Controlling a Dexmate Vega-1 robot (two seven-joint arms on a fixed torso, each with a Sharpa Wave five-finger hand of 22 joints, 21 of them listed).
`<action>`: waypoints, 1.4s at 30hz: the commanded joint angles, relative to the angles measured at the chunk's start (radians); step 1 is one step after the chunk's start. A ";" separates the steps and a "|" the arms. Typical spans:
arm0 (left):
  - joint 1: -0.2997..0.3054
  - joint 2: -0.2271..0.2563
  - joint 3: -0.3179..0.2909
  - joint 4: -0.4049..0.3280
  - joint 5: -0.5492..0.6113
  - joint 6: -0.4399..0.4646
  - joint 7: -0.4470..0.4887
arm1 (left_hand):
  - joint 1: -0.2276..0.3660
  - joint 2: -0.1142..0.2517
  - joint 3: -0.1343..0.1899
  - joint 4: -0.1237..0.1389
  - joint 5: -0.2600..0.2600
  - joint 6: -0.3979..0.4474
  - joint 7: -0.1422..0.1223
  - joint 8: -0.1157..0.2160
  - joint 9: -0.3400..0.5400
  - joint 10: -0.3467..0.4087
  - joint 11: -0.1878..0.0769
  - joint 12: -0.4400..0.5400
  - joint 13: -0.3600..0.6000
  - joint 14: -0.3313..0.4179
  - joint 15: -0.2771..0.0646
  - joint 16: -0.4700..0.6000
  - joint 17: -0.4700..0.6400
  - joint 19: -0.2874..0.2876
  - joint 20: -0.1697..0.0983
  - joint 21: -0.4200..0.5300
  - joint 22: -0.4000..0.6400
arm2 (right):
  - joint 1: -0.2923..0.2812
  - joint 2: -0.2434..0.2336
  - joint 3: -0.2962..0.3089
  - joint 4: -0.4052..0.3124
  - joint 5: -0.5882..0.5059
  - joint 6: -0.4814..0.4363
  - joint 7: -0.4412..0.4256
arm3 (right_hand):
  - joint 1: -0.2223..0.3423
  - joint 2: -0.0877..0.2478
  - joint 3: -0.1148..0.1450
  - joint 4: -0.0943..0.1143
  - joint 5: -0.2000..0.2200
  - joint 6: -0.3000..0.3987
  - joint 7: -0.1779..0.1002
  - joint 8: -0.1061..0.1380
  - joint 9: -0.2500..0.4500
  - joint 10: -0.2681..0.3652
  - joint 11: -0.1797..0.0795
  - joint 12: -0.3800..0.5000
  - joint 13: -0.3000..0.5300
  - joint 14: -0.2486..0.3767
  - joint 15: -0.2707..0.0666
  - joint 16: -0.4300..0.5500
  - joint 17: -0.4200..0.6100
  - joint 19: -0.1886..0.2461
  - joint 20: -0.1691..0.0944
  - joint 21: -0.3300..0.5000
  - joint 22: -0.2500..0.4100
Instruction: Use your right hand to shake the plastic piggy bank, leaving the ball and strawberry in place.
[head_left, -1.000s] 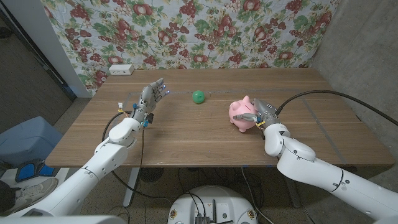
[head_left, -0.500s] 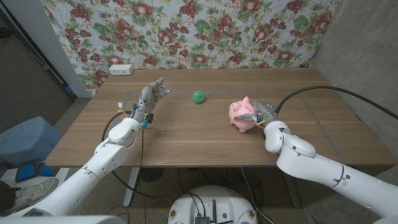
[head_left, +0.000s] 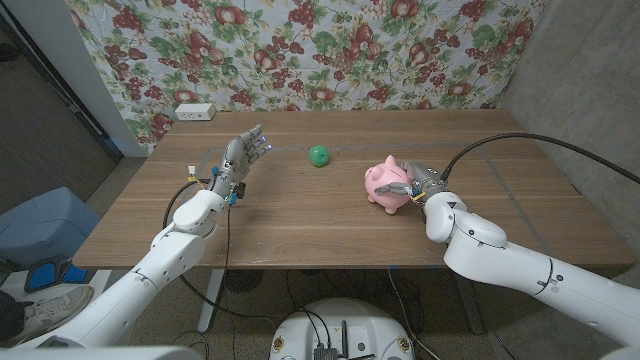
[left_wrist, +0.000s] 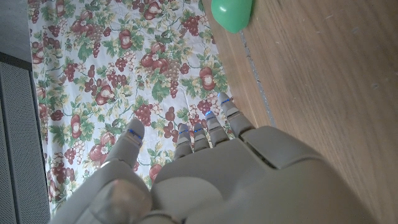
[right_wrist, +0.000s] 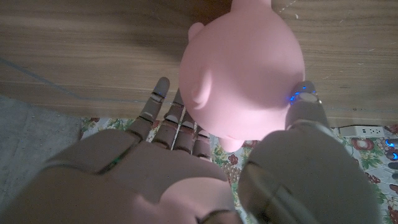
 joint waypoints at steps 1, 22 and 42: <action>0.007 -0.001 -0.005 0.005 -0.008 -0.009 -0.005 | 0.012 0.021 0.001 -0.007 -0.004 0.004 -0.003 0.001 0.006 -0.007 -0.003 0.002 0.004 0.015 0.001 0.006 0.003 0.007 0.001 0.000 0.005 | 0.055 -0.014 -0.032 -0.022 0.055 -0.063 0.037 | -0.031 -0.021 -0.083 0.001 0.033 -0.093 -0.001 -0.066 0.001 -0.090 0.012 -0.044 -0.016 -0.080 0.008 -0.048 -0.031 -0.058 0.020 -0.065 0.000; -0.001 -0.001 -0.009 0.022 -0.015 -0.017 -0.023 | 0.019 0.021 -0.002 -0.016 -0.004 0.002 -0.003 0.000 0.006 -0.008 -0.004 0.002 0.004 0.029 0.007 0.007 0.003 0.014 0.006 0.002 0.006 | -0.266 -0.072 0.341 0.032 0.320 0.533 -0.154 | -0.130 0.021 -0.204 0.046 0.070 -0.147 0.016 -0.109 0.003 -0.242 0.047 -0.073 -0.065 -0.239 0.075 -0.133 -0.082 -0.126 0.075 -0.192 -0.001; 0.012 0.003 -0.018 0.020 -0.025 -0.021 -0.023 | 0.021 0.024 -0.005 -0.018 -0.005 0.002 -0.003 0.001 0.006 -0.007 -0.004 0.003 0.004 0.030 0.007 0.004 0.005 0.015 0.007 0.001 0.006 | -0.361 -0.026 0.487 0.190 0.442 0.967 -0.124 | -0.186 0.062 -0.221 0.076 0.083 -0.125 -0.037 -0.110 -0.001 -0.235 0.029 -0.069 -0.110 -0.287 0.070 -0.164 -0.127 -0.114 0.004 -0.240 -0.004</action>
